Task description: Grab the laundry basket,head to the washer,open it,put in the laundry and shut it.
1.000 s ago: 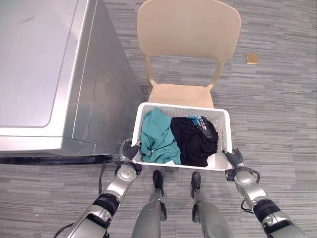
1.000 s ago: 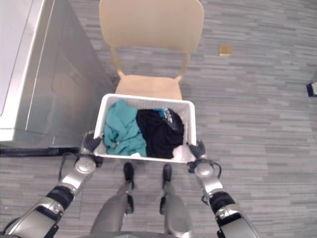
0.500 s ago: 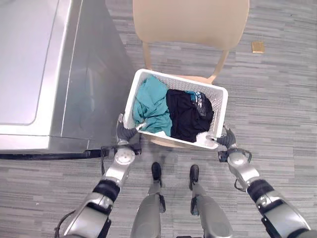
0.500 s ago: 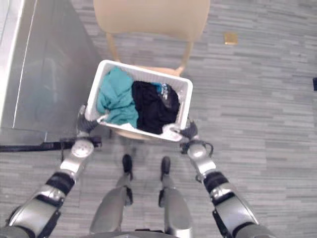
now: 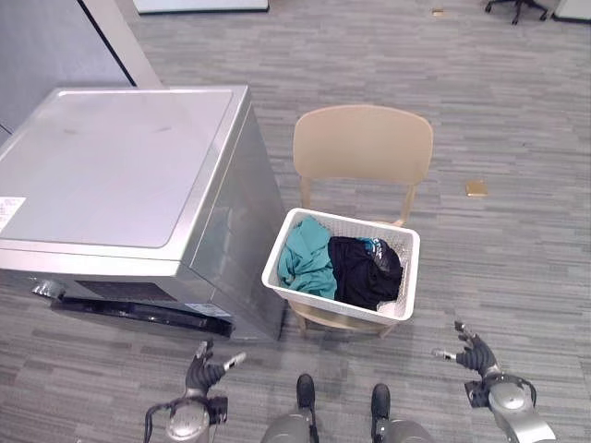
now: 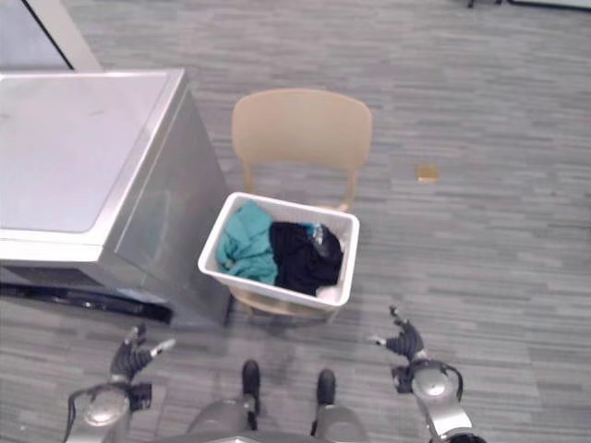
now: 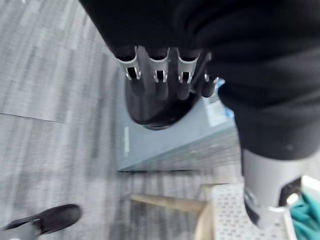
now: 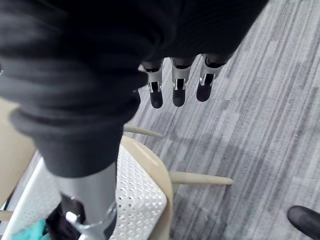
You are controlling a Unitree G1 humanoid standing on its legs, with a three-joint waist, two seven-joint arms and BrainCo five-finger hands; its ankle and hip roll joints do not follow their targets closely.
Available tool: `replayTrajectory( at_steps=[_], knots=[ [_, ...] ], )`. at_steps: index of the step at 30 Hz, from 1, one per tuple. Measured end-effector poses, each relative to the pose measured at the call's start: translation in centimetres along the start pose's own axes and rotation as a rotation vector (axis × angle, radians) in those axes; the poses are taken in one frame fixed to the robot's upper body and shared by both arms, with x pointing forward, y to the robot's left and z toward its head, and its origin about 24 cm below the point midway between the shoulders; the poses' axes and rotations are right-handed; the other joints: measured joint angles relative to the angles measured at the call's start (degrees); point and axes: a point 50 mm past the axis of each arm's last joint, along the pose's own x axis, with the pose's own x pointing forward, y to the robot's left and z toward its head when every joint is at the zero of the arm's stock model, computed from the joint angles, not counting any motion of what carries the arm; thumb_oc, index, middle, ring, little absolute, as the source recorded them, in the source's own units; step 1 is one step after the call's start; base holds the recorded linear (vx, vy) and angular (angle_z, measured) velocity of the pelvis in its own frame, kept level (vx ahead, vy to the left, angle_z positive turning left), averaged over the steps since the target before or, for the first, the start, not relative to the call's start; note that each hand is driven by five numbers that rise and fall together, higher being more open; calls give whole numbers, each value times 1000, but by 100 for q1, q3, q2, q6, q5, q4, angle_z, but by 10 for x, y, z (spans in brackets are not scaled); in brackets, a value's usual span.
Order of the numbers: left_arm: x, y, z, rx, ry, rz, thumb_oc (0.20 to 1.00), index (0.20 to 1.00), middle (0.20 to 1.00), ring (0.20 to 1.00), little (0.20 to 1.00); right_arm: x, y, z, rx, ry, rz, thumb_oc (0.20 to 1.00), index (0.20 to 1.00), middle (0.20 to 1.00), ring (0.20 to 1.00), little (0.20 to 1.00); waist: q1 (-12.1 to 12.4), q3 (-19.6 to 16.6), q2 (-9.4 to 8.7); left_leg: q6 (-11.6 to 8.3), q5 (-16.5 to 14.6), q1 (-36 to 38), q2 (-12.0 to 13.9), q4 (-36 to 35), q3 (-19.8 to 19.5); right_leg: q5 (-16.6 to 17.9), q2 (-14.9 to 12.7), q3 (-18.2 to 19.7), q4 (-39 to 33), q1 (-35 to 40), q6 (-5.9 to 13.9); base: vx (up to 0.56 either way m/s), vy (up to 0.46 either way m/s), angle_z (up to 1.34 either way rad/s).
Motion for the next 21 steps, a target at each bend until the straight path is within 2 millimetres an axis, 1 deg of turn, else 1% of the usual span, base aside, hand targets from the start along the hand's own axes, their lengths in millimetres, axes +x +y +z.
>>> replayTrajectory(
  at_steps=[1, 3, 5, 6, 8, 9, 10, 11, 12, 13, 14, 15, 16, 17, 18, 19, 20, 21],
  knots=[
    [-6, -3, -23, 9, 91, -13, 1000, 1000, 1000, 1000, 1000, -5, 10, -13, -8, 44, 34, 1000, 1000, 1000, 1000, 1000, 21, -152, -1, -3, -53, 30, 12, 0, -19, -64, 8, -5, 0, 65, -71, 67, -101, 1],
    [-9, -5, -41, 9, 175, -3, 1000, 1000, 1000, 1000, 1000, -6, 19, -20, 6, 79, 62, 1000, 1000, 1000, 1000, 1000, 33, -251, -4, -7, -88, 70, 27, 1, -59, -67, 34, -14, -1, 113, -78, 0, -81, 5],
    [-10, -8, -47, 2, 203, -5, 1000, 1000, 1000, 1000, 1000, -7, 28, -24, 2, 97, 93, 1000, 1000, 1000, 1000, 1000, 67, -274, 4, -7, -88, 105, 40, 1, -141, -76, 62, -71, 0, 183, -92, -62, -42, 15],
    [-10, -10, -46, -1, 202, -7, 1000, 1000, 1000, 1000, 1000, -7, 32, -26, -6, 104, 110, 1000, 1000, 1000, 1000, 1000, 151, -284, 29, -10, -89, 57, 67, 4, -179, -75, 115, -127, 1, 175, -92, -141, -39, 37],
    [-1, -13, -36, -4, 181, -3, 1000, 1000, 1000, 1000, 1000, -7, 35, -27, -3, 114, 115, 1000, 1000, 1000, 1000, 1000, 188, -266, 62, -60, -121, -212, 92, 90, -363, -94, 164, -302, 17, 58, -118, -151, -9, 72],
    [4, -16, -28, -1, 161, -6, 1000, 1000, 1000, 1000, 1000, -7, 37, -28, -5, 122, 117, 1000, 1000, 1000, 1000, 1000, 234, -259, 67, -110, -197, -424, 92, 109, -482, -116, 157, -519, 15, -36, -163, -108, 30, 85],
    [8, -18, -23, 0, 148, -7, 1000, 1000, 1000, 1000, 1000, -6, 37, -26, -8, 117, 119, 1000, 1000, 1000, 1000, 1000, 229, -248, 32, -170, -263, -476, 84, 121, -500, -113, 111, -642, -10, -100, -194, -111, 79, 87],
    [12, -19, -16, 1, 131, -4, 1000, 1000, 1000, 1000, 1000, -2, 39, -20, -12, 101, 122, 1000, 1000, 1000, 1000, 1000, 267, -147, -130, -213, -331, -585, 30, 293, -444, -29, -31, -814, -12, -143, -332, -100, 173, 57],
    [14, -19, -13, 1, 125, -2, 1000, 1000, 1000, 1000, 1000, -2, 42, -19, -13, 97, 127, 1000, 1000, 1000, 1000, 1000, 280, -122, -162, -218, -330, -599, -15, 543, -396, -30, -139, -875, -10, -126, -330, -36, 220, 47],
    [15, -20, -11, 2, 118, -1, 1000, 1000, 1000, 1000, 1000, 1, 42, -14, -11, 82, 120, 1000, 1000, 1000, 1000, 1000, 293, -67, -286, -245, -356, -637, 6, 725, -323, 38, -263, -982, -23, -129, -372, 2, 162, 44],
    [17, -21, -7, 5, 109, -2, 1000, 1000, 1000, 1000, 1000, 2, 43, -12, -11, 78, 116, 1000, 1000, 1000, 1000, 1000, 279, -60, -342, -287, -381, -675, 85, 900, -182, 75, -377, -1172, -27, -139, -334, 74, 299, 89],
    [21, -23, 1, 4, 86, -7, 1000, 1000, 1000, 1000, 1000, 4, 42, -11, -7, 78, 110, 1000, 1000, 1000, 1000, 1000, 158, -42, -363, -359, -397, -656, 337, 895, 25, -21, -492, -1333, 6, -122, -218, 75, 313, 94],
    [23, -25, 5, 6, 71, -9, 1000, 1000, 1000, 1000, 1000, 5, 42, -9, -4, 76, 105, 1000, 1000, 1000, 1000, 1000, 156, -34, -330, -393, -400, -628, 568, 799, 94, 0, -523, -1466, -1, -109, -180, 121, 447, 95],
    [24, -26, 7, 4, 66, -7, 1000, 1000, 1000, 1000, 1000, 6, 41, -9, 2, 79, 100, 1000, 1000, 1000, 1000, 1000, 150, -21, -295, -466, -369, -578, 832, 722, 348, 27, -533, -1578, 4, -81, -117, 165, 319, 88],
    [28, -30, 18, -1, 36, -15, 1000, 1000, 1000, 1000, 1000, 5, 42, -11, 7, 92, 98, 1000, 1000, 1000, 1000, 1000, 138, -1, -272, -533, -324, -528, 1119, 581, 734, 48, -623, -1875, 5, 15, 5, 186, 407, 99],
    [30, -32, 23, -4, 18, -22, 1000, 1000, 1000, 1000, 1000, 4, 41, -14, 17, 103, 91, 1000, 1000, 1000, 1000, 1000, 100, 11, -257, -573, -285, -419, 1187, 402, 989, 7, -688, -2005, -12, 117, 157, 235, 522, 115],
    [29, -37, 23, -1, 13, -37, 1000, 1000, 1000, 1000, 1000, 2, 38, -18, 22, 116, 80, 1000, 1000, 1000, 1000, 1000, 37, -33, -171, -514, -230, -281, 1174, 202, 959, 26, -763, -2049, 29, 208, 328, 137, 415, 64],
    [27, -38, 21, 4, 15, -42, 1000, 1000, 1000, 1000, 1000, 4, 36, -15, 22, 110, 75, 1000, 1000, 1000, 1000, 1000, 86, -33, -159, -634, 49, -256, 1113, 123, 920, 59, -861, -2050, 78, 197, 426, 151, 371, 36]
  ],
)
